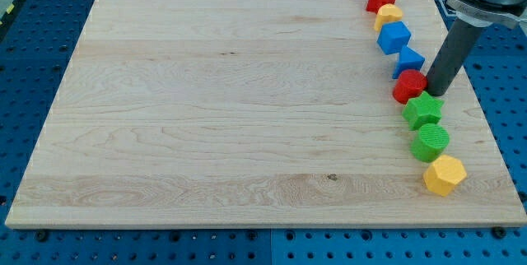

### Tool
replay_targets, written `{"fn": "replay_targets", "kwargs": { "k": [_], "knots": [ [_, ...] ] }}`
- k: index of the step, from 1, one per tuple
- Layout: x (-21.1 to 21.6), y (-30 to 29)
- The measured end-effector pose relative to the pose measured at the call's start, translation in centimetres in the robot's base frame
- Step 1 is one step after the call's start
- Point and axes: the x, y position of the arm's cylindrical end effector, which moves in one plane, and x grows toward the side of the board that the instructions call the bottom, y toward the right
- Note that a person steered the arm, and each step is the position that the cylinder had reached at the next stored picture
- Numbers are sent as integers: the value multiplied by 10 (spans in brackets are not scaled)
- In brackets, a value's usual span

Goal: Adjust the triangle below the cube

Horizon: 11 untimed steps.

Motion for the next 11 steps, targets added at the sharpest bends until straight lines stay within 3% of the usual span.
{"fn": "replay_targets", "kwargs": {
  "k": [11],
  "knots": [
    [-108, 3]
  ]
}}
